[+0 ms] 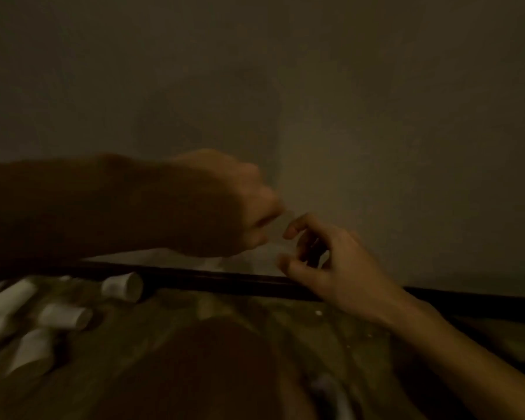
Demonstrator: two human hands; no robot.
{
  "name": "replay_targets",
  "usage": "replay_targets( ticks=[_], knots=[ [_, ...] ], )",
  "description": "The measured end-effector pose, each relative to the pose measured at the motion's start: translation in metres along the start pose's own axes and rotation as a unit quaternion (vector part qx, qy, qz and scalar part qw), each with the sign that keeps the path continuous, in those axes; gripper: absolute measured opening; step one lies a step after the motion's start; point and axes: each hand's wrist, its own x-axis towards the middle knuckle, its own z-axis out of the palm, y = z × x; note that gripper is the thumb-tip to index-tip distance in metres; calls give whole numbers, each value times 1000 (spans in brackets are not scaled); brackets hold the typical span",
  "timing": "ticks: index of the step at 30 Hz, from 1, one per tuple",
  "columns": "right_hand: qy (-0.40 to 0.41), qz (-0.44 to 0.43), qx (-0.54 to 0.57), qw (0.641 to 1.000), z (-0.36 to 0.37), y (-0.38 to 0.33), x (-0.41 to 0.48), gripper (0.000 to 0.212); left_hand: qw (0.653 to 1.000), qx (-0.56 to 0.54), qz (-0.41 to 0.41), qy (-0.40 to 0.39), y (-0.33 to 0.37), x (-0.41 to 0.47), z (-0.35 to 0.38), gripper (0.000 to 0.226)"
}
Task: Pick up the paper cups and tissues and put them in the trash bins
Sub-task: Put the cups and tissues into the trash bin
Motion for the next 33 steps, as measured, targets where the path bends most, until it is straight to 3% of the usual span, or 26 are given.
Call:
replay_targets(
  ticks=[3,7,13,17,19,22,25,28,33],
  knots=[
    [-98,-60,-9,993,80,-21,49,23,988,-78,-115,-63,-37,-94,64,31],
    [-204,-126,-22,971,193,-48,87,16,945,-124,-268,-139,-48,-202,160,37],
    [-370,-144,-69,915,317,-62,113,27,836,-278,-432,-191,-21,-305,301,23],
    [-426,-128,-79,892,387,-64,135,30,752,-338,-551,-127,-8,-343,372,35],
    [-446,-106,-78,886,421,-65,142,32,682,-370,-627,-68,-8,-350,396,42],
    [-483,-76,-78,869,461,-61,147,42,543,-415,-729,31,-11,-347,427,44],
    [-507,-57,-89,855,490,-57,150,53,424,-450,-784,63,-17,-344,450,54],
    [-509,-46,-78,856,512,-52,152,60,353,-483,-799,67,-25,-343,467,71],
    [-529,-15,-33,848,531,-42,154,64,284,-537,-790,88,-32,-331,483,94]
  ],
)
